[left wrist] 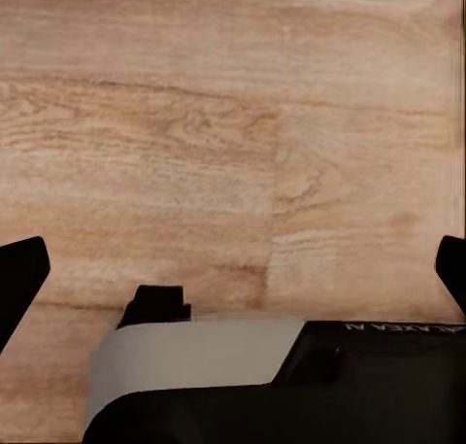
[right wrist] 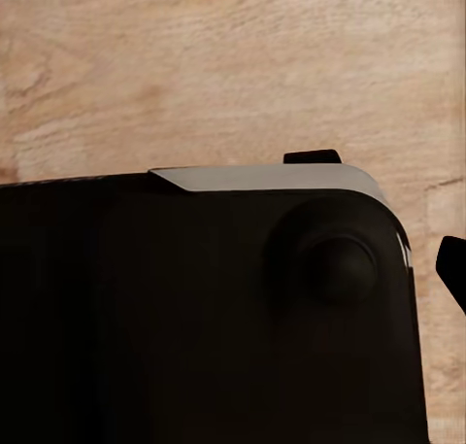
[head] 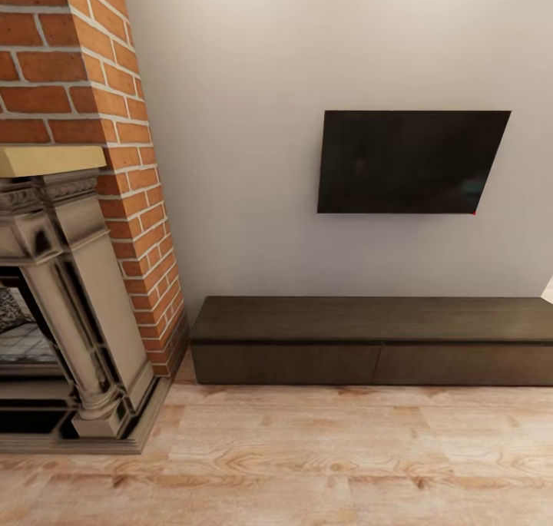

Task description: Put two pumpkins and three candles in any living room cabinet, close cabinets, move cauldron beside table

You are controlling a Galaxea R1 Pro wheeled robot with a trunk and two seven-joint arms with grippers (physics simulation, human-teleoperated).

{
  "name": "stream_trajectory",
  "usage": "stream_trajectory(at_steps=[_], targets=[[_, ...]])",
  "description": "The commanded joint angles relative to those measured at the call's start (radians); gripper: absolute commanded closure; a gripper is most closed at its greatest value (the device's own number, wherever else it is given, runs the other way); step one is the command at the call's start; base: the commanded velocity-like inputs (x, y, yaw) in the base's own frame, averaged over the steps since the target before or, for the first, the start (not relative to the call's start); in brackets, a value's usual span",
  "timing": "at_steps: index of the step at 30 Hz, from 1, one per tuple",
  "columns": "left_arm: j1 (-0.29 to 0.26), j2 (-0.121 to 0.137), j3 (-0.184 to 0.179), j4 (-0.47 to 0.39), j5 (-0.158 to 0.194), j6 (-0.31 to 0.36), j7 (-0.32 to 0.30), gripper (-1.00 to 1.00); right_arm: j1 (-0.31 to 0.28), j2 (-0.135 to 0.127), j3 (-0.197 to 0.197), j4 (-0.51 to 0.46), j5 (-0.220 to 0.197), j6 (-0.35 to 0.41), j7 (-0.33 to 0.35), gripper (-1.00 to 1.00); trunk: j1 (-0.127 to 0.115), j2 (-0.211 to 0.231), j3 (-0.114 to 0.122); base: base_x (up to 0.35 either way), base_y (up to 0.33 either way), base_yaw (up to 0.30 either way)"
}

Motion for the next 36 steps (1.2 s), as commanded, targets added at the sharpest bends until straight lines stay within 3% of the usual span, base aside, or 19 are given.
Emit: stream_trajectory(at_steps=[1, 2, 4, 8, 11, 14, 18, 22, 24, 26, 30, 33, 36], targets=[[0.000, 0.000, 0.003, -0.090, 0.022, 0.125, -0.005, -1.00, -0.001, 0.000, 0.000, 0.001, -0.009, -0.004, 0.001, -1.00, 0.000, -0.001, -0.001, 0.001, -0.001, 0.000], [0.000, 0.001, 0.003, -0.172, 0.043, 0.227, -0.017, -1.00, -0.001, 0.000, -0.001, 0.001, -0.009, -0.004, 0.001, -1.00, 0.000, -0.001, -0.001, 0.000, 0.000, 0.000], [0.000, 0.002, 0.001, -0.316, 0.096, 0.367, -0.074, -1.00, -0.001, 0.000, -0.001, 0.001, -0.009, -0.008, 0.000, -1.00, 0.000, -0.001, -0.001, 0.000, 0.000, 0.000], [0.000, 0.003, -0.001, -0.500, 0.185, 0.518, -0.267, -1.00, -0.001, 0.000, -0.001, 0.001, -0.009, -0.023, -0.004, -1.00, 0.000, -0.001, -0.001, 0.000, 0.000, 0.000], [0.000, 0.003, -0.002, -0.524, 0.214, 0.553, -0.418, -1.00, -0.001, 0.000, -0.003, 0.001, -0.017, -0.028, -0.008, -1.00, 0.000, -0.001, -0.001, 0.000, 0.000, 0.000], [0.000, 0.005, 0.000, -0.492, 0.219, 0.560, -0.525, -1.00, -0.001, 0.000, 0.000, 0.001, -0.062, -0.030, -0.009, -1.00, 0.000, -0.001, -0.001, 0.000, 0.000, 0.000], [0.000, 0.010, 0.003, -0.469, 0.222, 0.562, -0.600, -1.00, -0.001, 0.003, 0.003, -0.006, -0.104, -0.030, -0.010, -1.00, 0.000, -0.001, -0.001, 0.000, 0.000, 0.000], [0.000, 0.024, 0.005, -0.465, 0.224, 0.562, -0.677, -1.00, -0.001, 0.006, 0.002, -0.078, -0.116, -0.018, -0.009, -1.00, 0.000, -0.001, -0.001, 0.000, 0.000, 0.000], [0.000, 0.037, 0.005, -0.462, 0.225, 0.562, -0.736, -1.00, -0.001, 0.004, -0.001, -0.123, -0.143, -0.023, 0.001, -1.00, 0.000, -0.001, -0.001, 0.000, 0.000, 0.000], [0.000, 0.049, 0.005, -0.454, 0.224, 0.561, -0.789, -1.00, -0.001, 0.002, -0.019, -0.201, -0.224, -0.019, 0.040, -1.00, 0.000, -0.001, -0.001, 0.000, 0.000, 0.000], [0.000, 0.055, 0.005, -0.434, 0.223, 0.557, -0.830, -1.00, -0.001, -0.001, -0.062, -0.379, -0.481, 0.027, 0.253, -1.00, 0.000, -0.001, -0.001, 0.000, 0.000, 0.000], [0.000, 0.055, 0.005, -0.424, 0.222, 0.549, -0.837, -1.00, -0.001, -0.004, -0.071, -0.439, -0.656, 0.101, 0.383, -1.00, 0.000, -0.001, -0.001, 0.000, 0.000, 0.000], [0.000, 0.054, 0.005, -0.421, 0.222, 0.546, -0.839, -1.00, -0.001, -0.014, -0.072, -0.469, -0.758, 0.133, 0.439, -1.00, 0.000, -0.001, -0.001, 0.000, 0.000, 0.000]])
